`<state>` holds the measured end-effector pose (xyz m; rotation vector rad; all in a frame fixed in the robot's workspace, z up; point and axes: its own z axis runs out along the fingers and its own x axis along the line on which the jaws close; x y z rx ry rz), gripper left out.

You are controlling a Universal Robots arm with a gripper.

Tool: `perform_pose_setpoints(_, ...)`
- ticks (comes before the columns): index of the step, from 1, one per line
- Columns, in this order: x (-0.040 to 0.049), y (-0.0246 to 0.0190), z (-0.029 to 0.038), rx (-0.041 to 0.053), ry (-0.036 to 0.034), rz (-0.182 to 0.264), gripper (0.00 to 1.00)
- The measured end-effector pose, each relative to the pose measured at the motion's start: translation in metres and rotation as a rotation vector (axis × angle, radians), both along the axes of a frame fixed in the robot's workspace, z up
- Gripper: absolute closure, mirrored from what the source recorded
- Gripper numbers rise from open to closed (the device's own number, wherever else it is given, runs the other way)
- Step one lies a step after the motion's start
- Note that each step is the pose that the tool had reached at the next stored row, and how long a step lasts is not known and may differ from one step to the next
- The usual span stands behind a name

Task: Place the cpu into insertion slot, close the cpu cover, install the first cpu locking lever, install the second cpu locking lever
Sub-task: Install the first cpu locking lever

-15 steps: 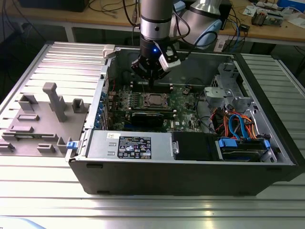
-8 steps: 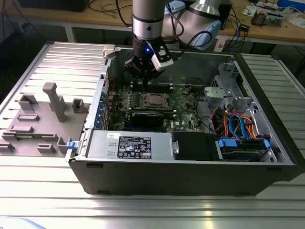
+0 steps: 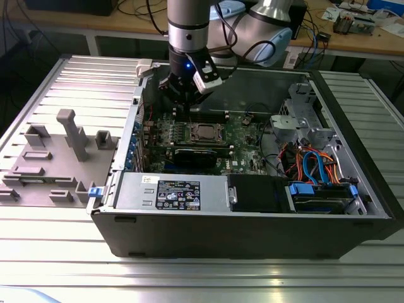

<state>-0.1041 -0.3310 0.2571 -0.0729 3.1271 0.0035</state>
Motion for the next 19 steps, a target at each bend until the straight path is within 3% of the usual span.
perform_pose_setpoints(6,-0.0089,0.0022,-0.0004,0.0,0.0,0.0,0.89)
perform_pose_setpoints(13,-0.0108,0.0167,-0.0006,0.0002,-0.0002,0.001,0.89)
perform_pose_setpoints(19,-0.0104,0.0246,-0.0004,-0.0018,-0.0016,0.003,0.89)
